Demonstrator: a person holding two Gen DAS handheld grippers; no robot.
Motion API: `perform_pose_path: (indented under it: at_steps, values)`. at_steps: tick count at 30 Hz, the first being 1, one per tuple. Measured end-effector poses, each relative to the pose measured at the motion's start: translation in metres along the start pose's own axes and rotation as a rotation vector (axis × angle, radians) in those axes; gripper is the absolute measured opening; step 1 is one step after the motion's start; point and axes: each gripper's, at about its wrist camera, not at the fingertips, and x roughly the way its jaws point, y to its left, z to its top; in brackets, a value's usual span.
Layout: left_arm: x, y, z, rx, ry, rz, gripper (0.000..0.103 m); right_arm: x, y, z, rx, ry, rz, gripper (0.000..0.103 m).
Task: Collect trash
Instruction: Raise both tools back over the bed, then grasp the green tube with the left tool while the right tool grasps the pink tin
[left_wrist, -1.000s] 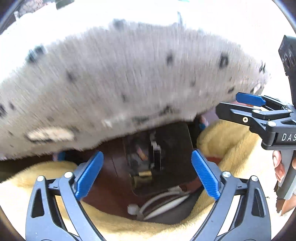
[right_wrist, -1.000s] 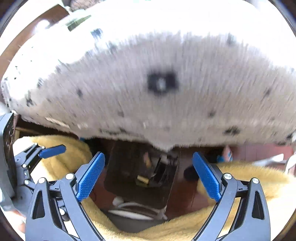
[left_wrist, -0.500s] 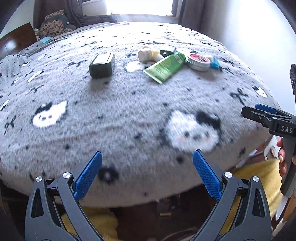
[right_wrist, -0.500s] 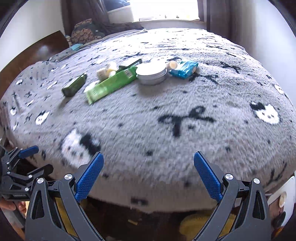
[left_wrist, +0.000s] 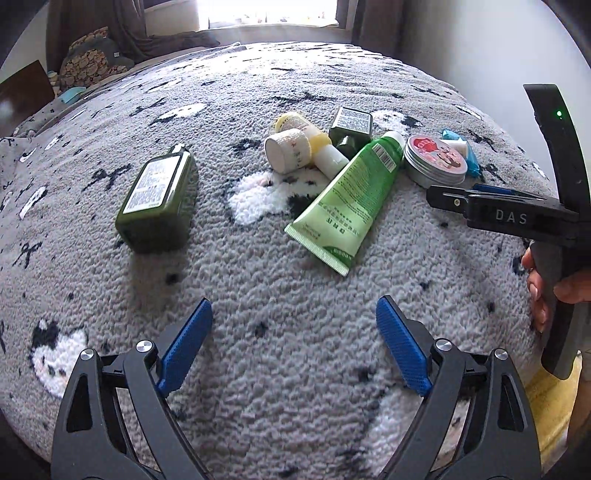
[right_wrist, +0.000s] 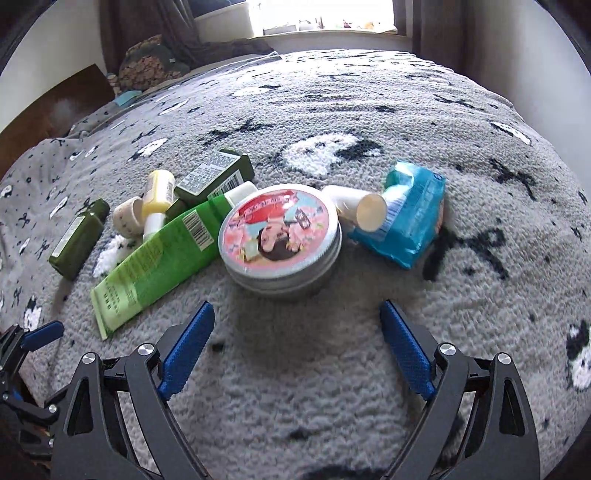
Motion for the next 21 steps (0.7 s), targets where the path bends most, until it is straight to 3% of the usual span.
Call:
perform_pose_path:
  at_steps: [6,10,13,16,21]
  values:
    - [0.015,-0.009,0.025,0.024,-0.002,-0.016,0.085,0.019,0.006,0.022,-0.035,0.001,-0.021,0.091]
    - [0.027,-0.019,0.041,0.039,-0.002,-0.03,0.085,0.022,0.003,0.031,-0.047,-0.008,-0.024,0.071]
    - [0.036,-0.028,0.05,0.062,0.001,-0.037,0.085,0.016,-0.001,0.032,-0.045,-0.012,0.002,0.07]
    - [0.047,-0.037,0.059,0.091,0.006,-0.037,0.074,0.003,-0.006,0.03,-0.05,-0.025,0.016,0.07]
    - [0.061,-0.055,0.072,0.125,0.009,-0.029,0.07,-0.024,-0.019,0.028,-0.047,-0.069,0.019,0.07]
